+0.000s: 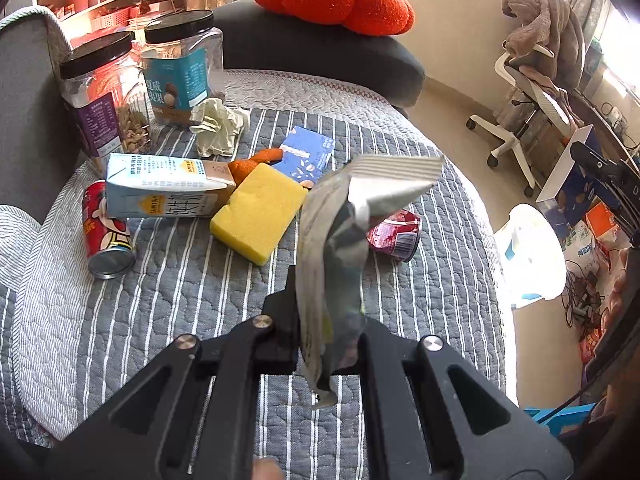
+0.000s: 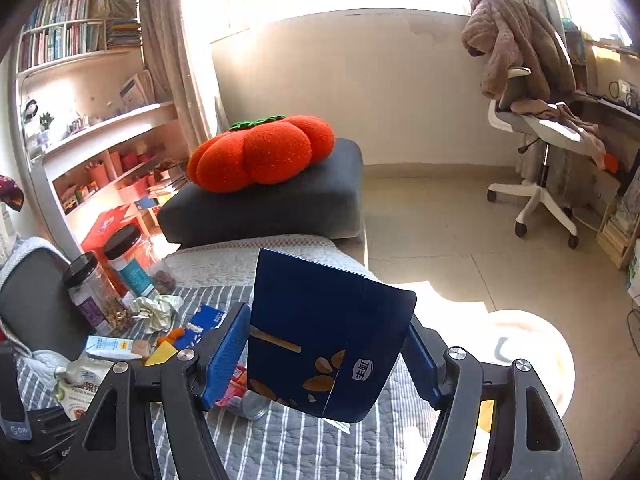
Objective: Collect trash
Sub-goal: 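Carry the blue box to the white bucket and release it with the right tool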
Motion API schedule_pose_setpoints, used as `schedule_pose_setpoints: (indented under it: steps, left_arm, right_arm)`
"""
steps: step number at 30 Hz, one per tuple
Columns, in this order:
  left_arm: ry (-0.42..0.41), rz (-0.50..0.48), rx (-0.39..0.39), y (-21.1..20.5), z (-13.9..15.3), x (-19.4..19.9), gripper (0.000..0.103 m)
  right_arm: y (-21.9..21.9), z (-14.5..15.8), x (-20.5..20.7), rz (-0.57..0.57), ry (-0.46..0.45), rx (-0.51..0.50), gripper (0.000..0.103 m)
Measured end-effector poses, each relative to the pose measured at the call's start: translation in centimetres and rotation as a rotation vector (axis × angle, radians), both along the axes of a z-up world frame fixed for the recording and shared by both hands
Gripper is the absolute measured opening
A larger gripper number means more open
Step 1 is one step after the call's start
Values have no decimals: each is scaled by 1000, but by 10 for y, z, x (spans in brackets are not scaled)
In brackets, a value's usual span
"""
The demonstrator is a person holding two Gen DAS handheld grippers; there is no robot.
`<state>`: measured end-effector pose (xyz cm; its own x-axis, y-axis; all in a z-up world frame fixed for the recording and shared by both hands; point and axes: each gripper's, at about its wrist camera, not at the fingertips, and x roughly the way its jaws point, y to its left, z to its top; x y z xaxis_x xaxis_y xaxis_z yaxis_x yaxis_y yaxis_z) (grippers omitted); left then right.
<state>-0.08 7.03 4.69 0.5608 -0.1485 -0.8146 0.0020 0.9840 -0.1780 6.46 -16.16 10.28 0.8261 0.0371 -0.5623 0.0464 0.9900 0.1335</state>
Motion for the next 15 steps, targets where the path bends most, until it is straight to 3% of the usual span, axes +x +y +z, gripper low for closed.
schedule_pose_setpoints:
  steps: [8, 12, 15]
  left_arm:
    - [-2, -82, 12, -50, 0, 6, 8]
    - [10, -143, -12, -84, 2, 16, 8]
    - [-6, -194, -12, -114, 10, 22, 8]
  right_arm:
    - [-110, -17, -4, -291, 73, 65, 75]
    - [-145, -25, -8, -337, 114, 123, 89]
    - [-157, -21, -20, -378, 105, 112, 92]
